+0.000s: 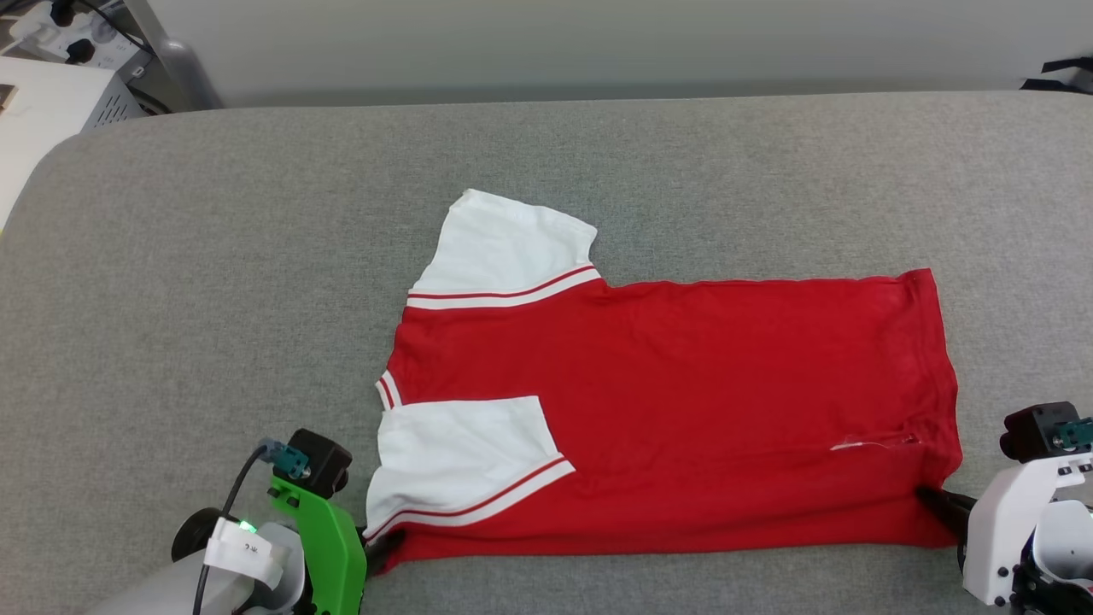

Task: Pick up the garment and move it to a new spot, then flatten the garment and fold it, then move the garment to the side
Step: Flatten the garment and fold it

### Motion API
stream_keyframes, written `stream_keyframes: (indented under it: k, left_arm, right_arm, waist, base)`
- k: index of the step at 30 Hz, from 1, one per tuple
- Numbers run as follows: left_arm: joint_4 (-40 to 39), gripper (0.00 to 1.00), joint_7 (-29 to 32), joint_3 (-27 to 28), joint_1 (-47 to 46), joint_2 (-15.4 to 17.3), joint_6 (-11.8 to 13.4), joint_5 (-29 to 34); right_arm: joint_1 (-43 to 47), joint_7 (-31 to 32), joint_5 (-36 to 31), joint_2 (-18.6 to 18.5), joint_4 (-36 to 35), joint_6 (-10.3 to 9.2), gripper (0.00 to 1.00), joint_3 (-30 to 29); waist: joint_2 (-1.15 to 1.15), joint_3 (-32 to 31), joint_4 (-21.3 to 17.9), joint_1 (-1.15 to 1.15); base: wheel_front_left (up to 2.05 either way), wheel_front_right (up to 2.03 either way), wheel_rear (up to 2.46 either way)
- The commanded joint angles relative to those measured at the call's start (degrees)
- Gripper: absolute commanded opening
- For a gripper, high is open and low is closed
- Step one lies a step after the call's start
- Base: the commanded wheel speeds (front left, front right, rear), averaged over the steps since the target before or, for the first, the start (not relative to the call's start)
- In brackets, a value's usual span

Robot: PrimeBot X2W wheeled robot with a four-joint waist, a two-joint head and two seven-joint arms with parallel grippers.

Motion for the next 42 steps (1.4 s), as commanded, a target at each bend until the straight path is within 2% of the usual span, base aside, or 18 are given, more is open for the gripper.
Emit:
stream_keyframes:
  k: [1, 6, 12, 18, 22, 28, 33, 37, 42]
  left_arm:
    - [1.35, 1.00, -0.80, -0.01, -0.38, -0.48, 0.18, 0.19]
    - [0.59, 1.00, -4.39, 0.90, 0.11, 0.60, 0.83, 1.30]
    - [-5.92, 1.00, -7.23, 3.05, -0.07, 4.59, 3.81, 2.27]
    - [-10.80, 1.00, -11.14, 6.81, -3.22, 6.66, 7.49, 4.29]
    - [-10.55, 1.00, -13.21, 8.80, -7.01, 5.74, 8.33, 6.24]
    - [-6.09, 1.00, -13.63, 11.36, -13.89, 3.54, 6.45, 6.92]
    - [-0.47, 1.00, -10.49, 12.77, -21.32, 2.17, 3.19, 6.64]
    - [4.32, 1.00, -4.43, 12.89, -27.57, 0.85, -0.22, 5.22]
    - [10.30, 1.00, 9.03, 11.42, -34.85, -0.97, -3.79, 1.71]
  right_arm:
    - [-0.57, -1.46, -0.37, 0.30, 0.67, -0.03, 1.00, 0.12]
    - [0.95, -7.59, -2.20, 0.09, -0.62, -0.03, 1.00, -0.85]
    - [3.78, -15.40, -5.91, 1.68, -5.63, -0.03, 1.00, -7.32]
    - [4.19, -21.47, -13.23, 6.88, -11.04, -0.03, 1.00, -14.57]
    - [3.55, -25.58, -18.92, 12.07, -14.81, -0.03, 1.00, -18.73]
    - [3.03, -30.00, -23.94, 19.93, -21.26, -0.03, 1.00, -21.20]
    - [2.48, -30.74, -25.72, 22.83, -24.84, -0.03, 1.00, -19.76]
    - [1.79, -30.80, -26.76, 24.09, -26.72, -0.03, 1.00, -18.73]
    - [0.13, -31.28, -27.21, 24.81, -26.64, -0.03, 1.00, -17.41]
  waist:
    - [0.00, -0.40, 0.25, 0.00]
    - [0.00, -2.30, 0.61, 0.00]
    - [0.00, -4.49, 0.81, 0.00]
    - [0.00, -5.07, 0.15, 0.00]
    - [0.00, -4.39, -0.89, 0.00]
    - [0.00, -1.32, -3.13, 0.00]
    - [0.00, 2.83, -5.37, 0.00]
    - [0.00, 6.65, -7.06, 0.00]
    - [0.00, 11.13, -9.17, 0.00]
  base:
    - [0.00, 0.00, 0.00]
    - [0.00, 0.00, 0.00]
    - [0.00, 0.00, 0.00]
    - [0.00, 0.00, 0.00]
    - [0.00, 0.00, 0.00]
    - [0.00, 0.00, 0.00]
    - [0.00, 0.00, 0.00]
    - [0.00, 0.00, 0.00]
    - [0.00, 0.00, 0.00]
